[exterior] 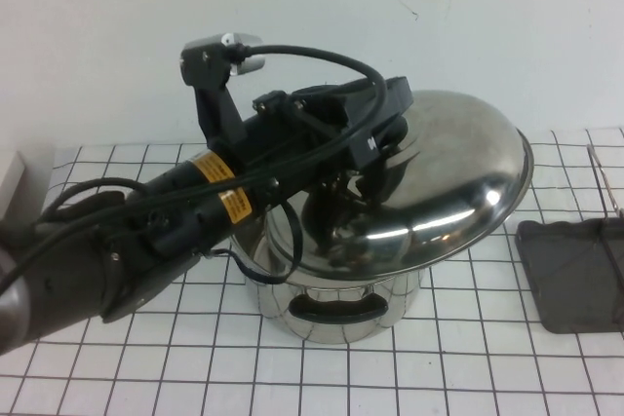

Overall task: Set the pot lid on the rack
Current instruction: Hand over the pot lid

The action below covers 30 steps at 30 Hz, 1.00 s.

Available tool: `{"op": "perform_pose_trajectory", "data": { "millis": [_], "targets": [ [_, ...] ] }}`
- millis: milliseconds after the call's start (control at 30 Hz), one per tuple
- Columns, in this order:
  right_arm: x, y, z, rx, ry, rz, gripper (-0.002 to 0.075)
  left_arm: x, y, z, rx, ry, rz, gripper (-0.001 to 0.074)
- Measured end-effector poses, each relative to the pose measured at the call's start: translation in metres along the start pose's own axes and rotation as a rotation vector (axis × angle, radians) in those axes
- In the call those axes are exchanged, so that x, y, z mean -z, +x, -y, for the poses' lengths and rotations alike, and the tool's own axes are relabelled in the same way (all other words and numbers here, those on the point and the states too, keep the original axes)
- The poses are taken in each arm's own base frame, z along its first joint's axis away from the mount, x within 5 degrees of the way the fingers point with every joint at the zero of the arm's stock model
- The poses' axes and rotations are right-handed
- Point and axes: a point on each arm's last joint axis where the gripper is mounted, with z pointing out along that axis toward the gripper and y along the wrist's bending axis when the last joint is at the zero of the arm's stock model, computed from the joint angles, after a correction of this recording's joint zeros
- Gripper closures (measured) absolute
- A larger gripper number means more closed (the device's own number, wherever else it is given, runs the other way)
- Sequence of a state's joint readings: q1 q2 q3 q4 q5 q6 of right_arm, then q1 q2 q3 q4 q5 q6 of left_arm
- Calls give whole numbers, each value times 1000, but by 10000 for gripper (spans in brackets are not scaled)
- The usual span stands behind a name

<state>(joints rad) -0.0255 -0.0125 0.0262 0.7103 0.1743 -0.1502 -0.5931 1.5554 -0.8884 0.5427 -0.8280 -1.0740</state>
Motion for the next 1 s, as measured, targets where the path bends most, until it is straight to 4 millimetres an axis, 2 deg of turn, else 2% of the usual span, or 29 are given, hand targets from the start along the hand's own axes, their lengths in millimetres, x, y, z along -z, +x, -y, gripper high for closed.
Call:
{"op": "perform_pose_trajectory", "data": {
  "millis": [200,367,500,600,667,767,933,1000],
  "targets": [
    [1,2,-7,-14,-55,-55,729,-9,14,-11,-1,74,23,418],
    [-5,-23,-30,79,-123,-98,729,-14,21,-20,-41,112,90,418],
    [-25,-50,-53,180,-206,-152,729,-16,26,-29,-69,80,108,418],
    [-48,-68,-66,196,-275,-164,726,-17,26,-32,-98,58,122,418],
    [-65,-73,-70,210,-300,-201,705,-17,25,-33,-117,49,132,418],
    [-89,-78,-76,202,-360,-267,618,-16,23,-34,-113,33,153,418],
    [-125,-85,-89,131,-496,-385,347,-16,20,-36,-77,10,185,418],
    [-138,-87,-91,81,-529,-429,267,-16,19,-37,-32,2,197,418]
  ]
}}
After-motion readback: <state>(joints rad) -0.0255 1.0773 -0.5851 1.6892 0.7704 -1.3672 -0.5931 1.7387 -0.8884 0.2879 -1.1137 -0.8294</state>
